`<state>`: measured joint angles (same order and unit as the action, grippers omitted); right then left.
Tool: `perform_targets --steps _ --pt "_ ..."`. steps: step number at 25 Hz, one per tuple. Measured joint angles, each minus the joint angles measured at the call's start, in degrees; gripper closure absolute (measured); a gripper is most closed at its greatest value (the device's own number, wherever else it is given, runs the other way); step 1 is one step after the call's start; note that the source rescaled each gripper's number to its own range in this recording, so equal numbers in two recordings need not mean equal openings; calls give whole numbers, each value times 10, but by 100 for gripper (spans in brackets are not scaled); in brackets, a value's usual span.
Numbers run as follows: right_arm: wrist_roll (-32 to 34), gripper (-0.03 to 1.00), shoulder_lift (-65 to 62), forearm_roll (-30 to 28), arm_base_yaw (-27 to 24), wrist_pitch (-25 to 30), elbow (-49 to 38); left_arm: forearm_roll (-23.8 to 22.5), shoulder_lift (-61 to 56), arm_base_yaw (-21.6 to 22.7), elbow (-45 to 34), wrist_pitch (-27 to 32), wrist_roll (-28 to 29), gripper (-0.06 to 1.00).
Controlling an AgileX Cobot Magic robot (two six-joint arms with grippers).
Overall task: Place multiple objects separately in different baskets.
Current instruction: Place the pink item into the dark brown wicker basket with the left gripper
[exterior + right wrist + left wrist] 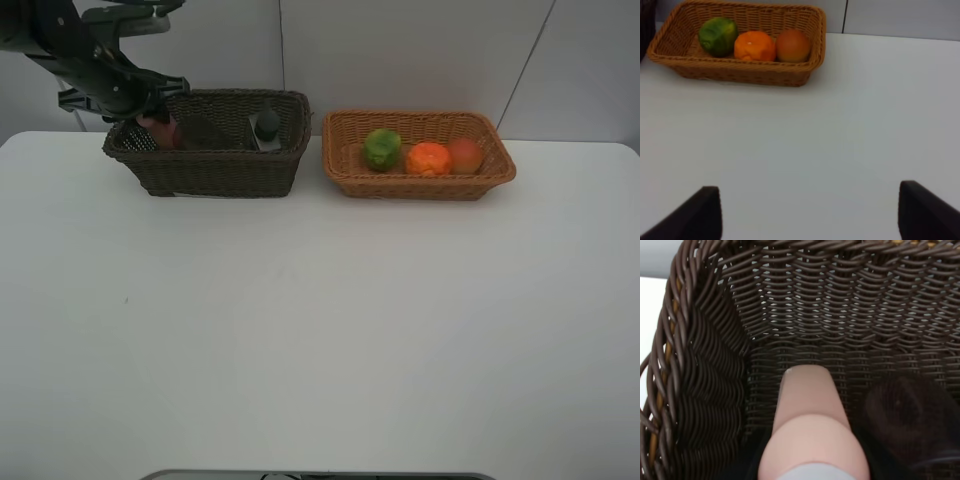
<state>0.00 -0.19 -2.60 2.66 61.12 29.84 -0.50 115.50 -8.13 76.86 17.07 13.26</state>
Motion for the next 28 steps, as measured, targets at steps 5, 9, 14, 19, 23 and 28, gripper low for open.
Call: perform_targets --steps 5,9,14,19,23,28 --pt "0 17 0 0 0 0 0 0 15 0 0 -3 0 57" --pt "0 17 0 0 0 0 0 5 22 0 0 -12 0 57" --pt "0 17 0 0 0 0 0 5 22 0 0 -14 0 57" --pt "0 17 0 0 0 0 0 5 22 0 0 -17 -14 32" --pt "0 17 0 0 0 0 0 5 21 0 0 -17 -33 14" --pt "0 17 0 0 0 0 0 8 -4 0 0 -16 -37 11"
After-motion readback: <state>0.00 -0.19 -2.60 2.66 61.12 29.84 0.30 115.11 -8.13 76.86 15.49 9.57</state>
